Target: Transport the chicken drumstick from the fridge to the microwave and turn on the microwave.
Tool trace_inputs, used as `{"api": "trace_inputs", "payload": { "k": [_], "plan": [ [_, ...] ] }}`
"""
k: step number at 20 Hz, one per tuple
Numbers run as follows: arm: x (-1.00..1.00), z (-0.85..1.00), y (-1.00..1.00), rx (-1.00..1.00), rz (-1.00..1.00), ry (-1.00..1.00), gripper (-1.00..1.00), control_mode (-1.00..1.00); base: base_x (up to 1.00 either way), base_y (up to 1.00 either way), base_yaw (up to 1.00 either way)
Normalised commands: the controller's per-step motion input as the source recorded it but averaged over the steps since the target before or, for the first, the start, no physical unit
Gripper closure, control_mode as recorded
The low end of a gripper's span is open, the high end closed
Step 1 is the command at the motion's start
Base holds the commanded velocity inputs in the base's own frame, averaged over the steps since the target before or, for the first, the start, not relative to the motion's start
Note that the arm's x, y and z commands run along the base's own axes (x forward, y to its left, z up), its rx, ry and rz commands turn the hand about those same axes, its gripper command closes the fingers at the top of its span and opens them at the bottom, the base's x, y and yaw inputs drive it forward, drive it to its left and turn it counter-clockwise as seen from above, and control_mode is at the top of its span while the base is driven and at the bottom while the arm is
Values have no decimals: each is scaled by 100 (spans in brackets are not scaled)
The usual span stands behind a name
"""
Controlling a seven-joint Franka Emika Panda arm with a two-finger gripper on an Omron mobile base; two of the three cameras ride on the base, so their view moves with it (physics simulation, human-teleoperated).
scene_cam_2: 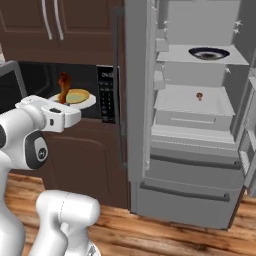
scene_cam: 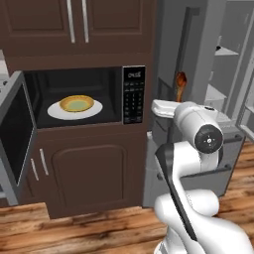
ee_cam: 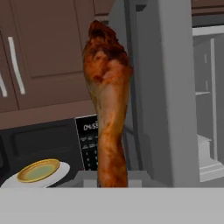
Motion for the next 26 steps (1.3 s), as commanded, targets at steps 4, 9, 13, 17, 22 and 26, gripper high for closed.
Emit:
{"api": "trace_inputs", "payload": {
  "k": [4,9,13,17,22,26],
  "plan": [
    [0,0,0,0,0,0,100,100,49,13,13],
    [0,0,0,0,0,0,100,100,40,29,11],
    [0,0,0,0,0,0,100,100,33,37,9],
    [0,0,0,0,0,0,100,100,34,36,9],
    [0,0,0,0,0,0,100,100,39,33,8],
    [0,0,0,0,0,0,100,100,37,32,8]
  ]
}}
